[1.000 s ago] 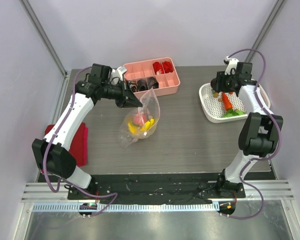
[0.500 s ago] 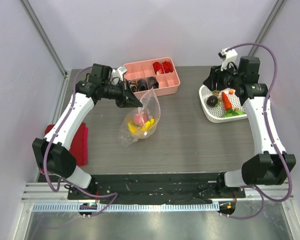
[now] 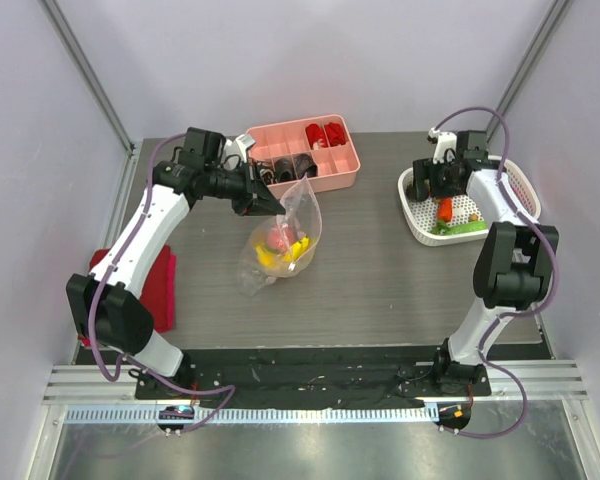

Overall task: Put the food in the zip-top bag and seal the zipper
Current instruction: Pick up the fake fruit from the bin.

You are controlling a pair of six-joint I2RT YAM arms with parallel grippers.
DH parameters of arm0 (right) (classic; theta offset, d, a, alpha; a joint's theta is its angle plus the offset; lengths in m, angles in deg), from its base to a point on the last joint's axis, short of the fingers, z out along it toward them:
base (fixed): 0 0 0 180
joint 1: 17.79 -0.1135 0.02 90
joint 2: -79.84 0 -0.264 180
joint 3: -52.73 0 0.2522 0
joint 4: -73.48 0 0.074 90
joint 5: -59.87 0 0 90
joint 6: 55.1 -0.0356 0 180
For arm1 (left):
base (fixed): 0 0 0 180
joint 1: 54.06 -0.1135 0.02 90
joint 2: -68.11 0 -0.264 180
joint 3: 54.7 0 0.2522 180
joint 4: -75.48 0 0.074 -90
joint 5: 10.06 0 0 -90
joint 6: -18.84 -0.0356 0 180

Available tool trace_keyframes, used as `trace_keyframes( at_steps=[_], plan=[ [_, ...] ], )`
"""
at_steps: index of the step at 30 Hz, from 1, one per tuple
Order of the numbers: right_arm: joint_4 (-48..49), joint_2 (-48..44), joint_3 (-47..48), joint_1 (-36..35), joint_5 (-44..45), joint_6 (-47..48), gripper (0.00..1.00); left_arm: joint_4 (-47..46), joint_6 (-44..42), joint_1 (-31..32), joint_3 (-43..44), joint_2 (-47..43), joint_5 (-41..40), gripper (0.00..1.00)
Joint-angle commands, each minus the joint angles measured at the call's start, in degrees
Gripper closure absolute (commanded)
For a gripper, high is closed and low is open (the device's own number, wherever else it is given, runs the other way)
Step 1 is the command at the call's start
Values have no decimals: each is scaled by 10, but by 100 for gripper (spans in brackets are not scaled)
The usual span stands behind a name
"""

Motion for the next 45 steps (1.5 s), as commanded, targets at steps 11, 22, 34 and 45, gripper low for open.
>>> trace_keyframes(
  at_steps=[11, 22, 34, 45],
  plan=[
    [122, 98, 41, 0, 48, -74, 17, -2, -15, -4, 3, 15, 15, 100],
    [138, 133, 27, 0, 58, -57, 17, -1, -15, -4, -1, 17, 16, 100],
    [121, 60, 35, 7, 43, -41, 54, 1, -15, -4, 1, 12, 14, 100],
    [70, -169, 90, -76, -235, -128, 62, 0, -14, -5, -3, 4, 21, 100]
  ],
)
